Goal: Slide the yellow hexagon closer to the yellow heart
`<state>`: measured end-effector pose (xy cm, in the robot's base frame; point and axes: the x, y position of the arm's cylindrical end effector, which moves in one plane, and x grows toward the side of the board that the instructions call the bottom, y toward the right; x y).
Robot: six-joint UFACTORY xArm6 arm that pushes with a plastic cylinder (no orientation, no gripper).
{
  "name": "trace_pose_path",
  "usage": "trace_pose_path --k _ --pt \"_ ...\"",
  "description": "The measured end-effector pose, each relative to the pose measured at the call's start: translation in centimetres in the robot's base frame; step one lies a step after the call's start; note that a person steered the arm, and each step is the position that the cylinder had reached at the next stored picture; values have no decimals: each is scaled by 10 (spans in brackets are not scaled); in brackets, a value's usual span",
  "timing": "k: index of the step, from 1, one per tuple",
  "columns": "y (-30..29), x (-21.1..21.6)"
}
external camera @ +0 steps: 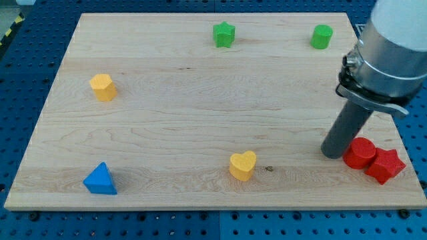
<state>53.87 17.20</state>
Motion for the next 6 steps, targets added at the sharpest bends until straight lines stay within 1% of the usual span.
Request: trace_pose_path --k 2,3,4,5,6 --pt "-64 -86" --pt "-127 -132" --pt "-208 -165" --pt "-285 -179" --pt "-346 -173"
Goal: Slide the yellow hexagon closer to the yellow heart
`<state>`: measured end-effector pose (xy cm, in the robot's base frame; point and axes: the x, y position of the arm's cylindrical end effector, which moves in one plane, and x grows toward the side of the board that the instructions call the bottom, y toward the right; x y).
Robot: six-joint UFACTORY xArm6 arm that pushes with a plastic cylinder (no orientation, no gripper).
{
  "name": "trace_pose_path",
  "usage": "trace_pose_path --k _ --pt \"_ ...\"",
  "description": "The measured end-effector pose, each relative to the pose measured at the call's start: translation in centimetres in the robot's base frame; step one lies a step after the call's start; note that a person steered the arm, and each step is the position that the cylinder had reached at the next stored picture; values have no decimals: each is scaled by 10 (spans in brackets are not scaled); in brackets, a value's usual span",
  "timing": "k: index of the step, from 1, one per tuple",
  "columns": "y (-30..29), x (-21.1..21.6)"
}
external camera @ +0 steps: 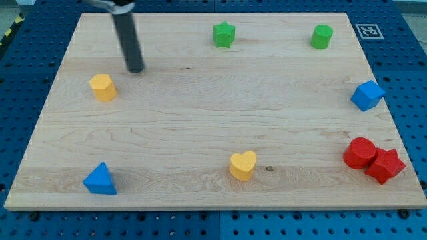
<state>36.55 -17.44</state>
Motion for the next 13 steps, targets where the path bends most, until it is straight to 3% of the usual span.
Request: trace_pose_path --k 2,3,4,5,6,8,9,10,11,13 --pt "-3 48" --pt "-10 41" --pt "-77 -2" --pt "-119 -1" --pt "-101 38" --pt "85 104" --pt "132 109" --pt "101 82" --pt "81 93" --pt "204 159"
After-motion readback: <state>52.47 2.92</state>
